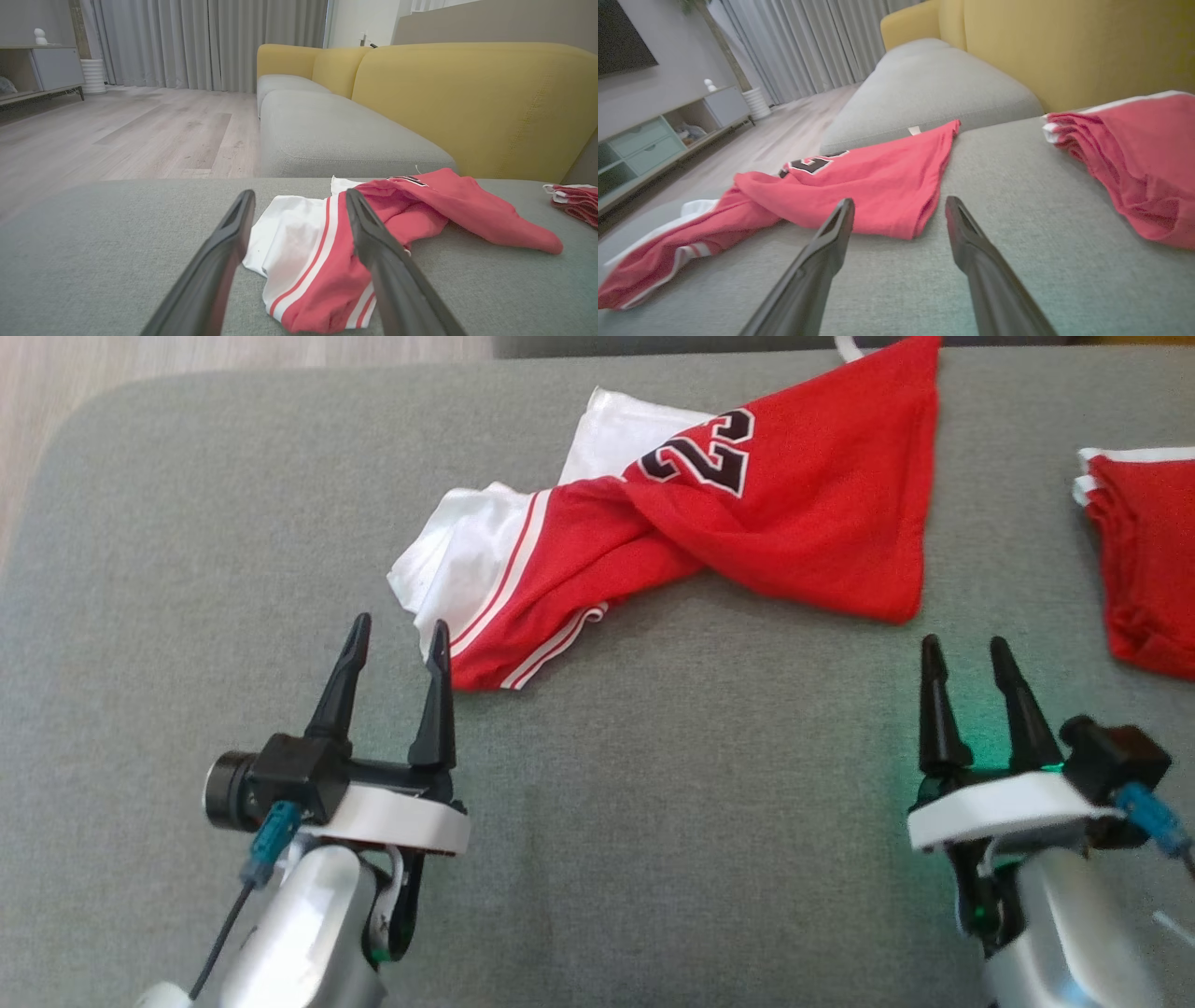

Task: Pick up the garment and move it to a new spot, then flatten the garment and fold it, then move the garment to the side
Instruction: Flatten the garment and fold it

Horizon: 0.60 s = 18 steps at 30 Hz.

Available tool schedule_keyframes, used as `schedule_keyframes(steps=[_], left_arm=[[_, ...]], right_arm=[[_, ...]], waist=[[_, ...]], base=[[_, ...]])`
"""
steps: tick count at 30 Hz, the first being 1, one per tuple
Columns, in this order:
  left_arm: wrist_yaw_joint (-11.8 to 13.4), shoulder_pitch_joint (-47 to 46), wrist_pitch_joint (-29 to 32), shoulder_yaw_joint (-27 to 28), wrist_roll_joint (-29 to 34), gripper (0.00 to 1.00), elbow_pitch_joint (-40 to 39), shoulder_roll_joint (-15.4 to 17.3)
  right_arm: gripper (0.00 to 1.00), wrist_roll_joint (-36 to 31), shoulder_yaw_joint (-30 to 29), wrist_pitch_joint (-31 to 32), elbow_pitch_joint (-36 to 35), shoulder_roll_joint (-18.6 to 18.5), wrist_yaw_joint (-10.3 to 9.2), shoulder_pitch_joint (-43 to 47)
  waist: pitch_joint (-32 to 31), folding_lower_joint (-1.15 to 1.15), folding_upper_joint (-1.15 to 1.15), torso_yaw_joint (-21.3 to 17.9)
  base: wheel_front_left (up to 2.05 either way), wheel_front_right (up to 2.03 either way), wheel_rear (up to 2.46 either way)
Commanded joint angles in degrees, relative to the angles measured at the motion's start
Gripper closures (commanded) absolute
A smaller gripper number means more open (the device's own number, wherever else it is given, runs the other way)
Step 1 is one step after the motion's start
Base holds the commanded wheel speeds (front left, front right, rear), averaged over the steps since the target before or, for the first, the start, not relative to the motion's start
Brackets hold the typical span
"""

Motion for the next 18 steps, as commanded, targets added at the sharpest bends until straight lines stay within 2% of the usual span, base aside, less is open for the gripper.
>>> schedule_keyframes(steps=[1, 6, 10, 18], left_arm=[[0.1, -2.3, -0.3, 2.3, 0.5, 0.00, -2.1, 0.3], [-0.7, -3.0, -0.3, 2.4, 1.4, 0.00, -2.1, -0.6], [-1.2, -3.3, -0.3, 2.5, 1.8, 0.00, -1.5, -1.2], [-1.8, -3.0, -0.3, 3.5, 2.5, 0.00, -1.1, -1.8]], right_arm=[[0.00, 0.3, 0.7, 0.0, -0.7, -0.1, -0.05, -2.6], [0.00, 2.9, -1.6, 3.2, 9.0, -0.1, -0.05, -9.7], [0.00, 7.8, -0.5, 4.9, 18.0, -0.1, -0.05, -15.3], [0.00, 9.4, 0.8, 3.8, 34.7, -0.1, -0.05, -23.5]], waist=[[0.6, 0.00, 0.00, 0.5], [1.6, 0.00, 0.00, 1.3], [2.1, 0.00, 0.00, 2.1], [2.6, 0.00, 0.00, 2.9]], base=[[0.00, 0.00, 0.00], [0.00, 0.00, 0.00], [0.00, 0.00, 0.00], [0.00, 0.00, 0.00]])
